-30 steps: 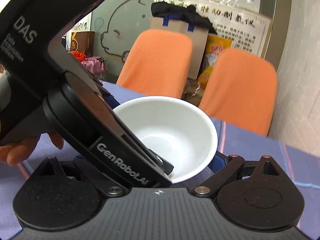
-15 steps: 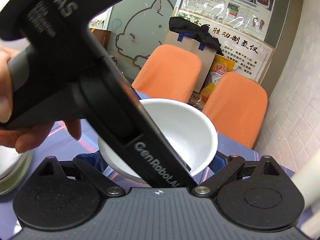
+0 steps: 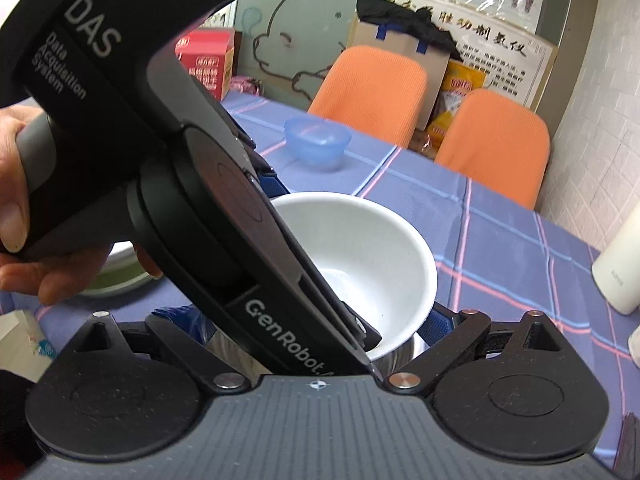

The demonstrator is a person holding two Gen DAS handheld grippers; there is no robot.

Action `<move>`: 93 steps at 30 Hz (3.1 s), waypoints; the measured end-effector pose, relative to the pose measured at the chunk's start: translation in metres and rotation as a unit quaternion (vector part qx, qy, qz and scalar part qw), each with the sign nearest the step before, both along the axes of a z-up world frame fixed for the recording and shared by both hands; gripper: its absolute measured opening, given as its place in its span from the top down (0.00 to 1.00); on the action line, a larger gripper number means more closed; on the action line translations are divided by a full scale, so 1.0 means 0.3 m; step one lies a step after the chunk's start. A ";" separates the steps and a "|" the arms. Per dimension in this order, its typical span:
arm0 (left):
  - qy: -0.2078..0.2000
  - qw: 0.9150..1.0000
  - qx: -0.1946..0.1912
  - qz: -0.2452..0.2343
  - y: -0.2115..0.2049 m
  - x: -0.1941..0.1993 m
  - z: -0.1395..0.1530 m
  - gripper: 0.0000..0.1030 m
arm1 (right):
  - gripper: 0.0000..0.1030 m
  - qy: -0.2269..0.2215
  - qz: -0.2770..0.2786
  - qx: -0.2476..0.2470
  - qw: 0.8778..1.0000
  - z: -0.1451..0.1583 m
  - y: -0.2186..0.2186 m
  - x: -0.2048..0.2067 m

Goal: Organize plates and bowls
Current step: 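Lift the white bowl with the left gripper toward the steel bowl, then lower the white bowl into the steel bowl and open the left gripper, then move the left gripper to the blue bowl and grasp its rim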

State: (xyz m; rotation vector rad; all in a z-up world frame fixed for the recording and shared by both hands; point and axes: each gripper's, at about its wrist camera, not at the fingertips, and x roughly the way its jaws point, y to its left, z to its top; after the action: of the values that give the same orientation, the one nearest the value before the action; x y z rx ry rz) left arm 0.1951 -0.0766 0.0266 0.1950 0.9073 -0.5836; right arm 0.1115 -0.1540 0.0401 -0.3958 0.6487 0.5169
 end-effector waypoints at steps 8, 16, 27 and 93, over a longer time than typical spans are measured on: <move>-0.015 0.999 0.026 0.016 0.011 0.004 -0.042 0.11 | 0.16 0.013 -0.003 -0.016 1.000 -0.028 -0.006 -0.010; -0.003 1.000 0.002 0.030 0.047 0.011 -0.039 0.11 | 0.16 0.000 -0.012 -0.022 1.000 -0.008 -0.047 -0.096; -0.023 0.998 -0.001 0.058 0.135 -0.006 0.004 0.11 | 0.15 -0.020 -0.051 0.032 0.998 0.024 -0.082 -0.039; 0.001 0.975 -0.017 0.221 0.639 0.808 -0.205 0.09 | 0.20 0.085 0.016 0.054 0.995 -0.223 0.428 0.844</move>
State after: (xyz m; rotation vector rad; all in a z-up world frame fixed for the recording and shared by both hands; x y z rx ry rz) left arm 0.4376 0.1151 -0.0350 -0.0408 0.9064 -0.1841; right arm 0.3647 -0.0255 -0.0269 -0.2613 0.7759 0.6188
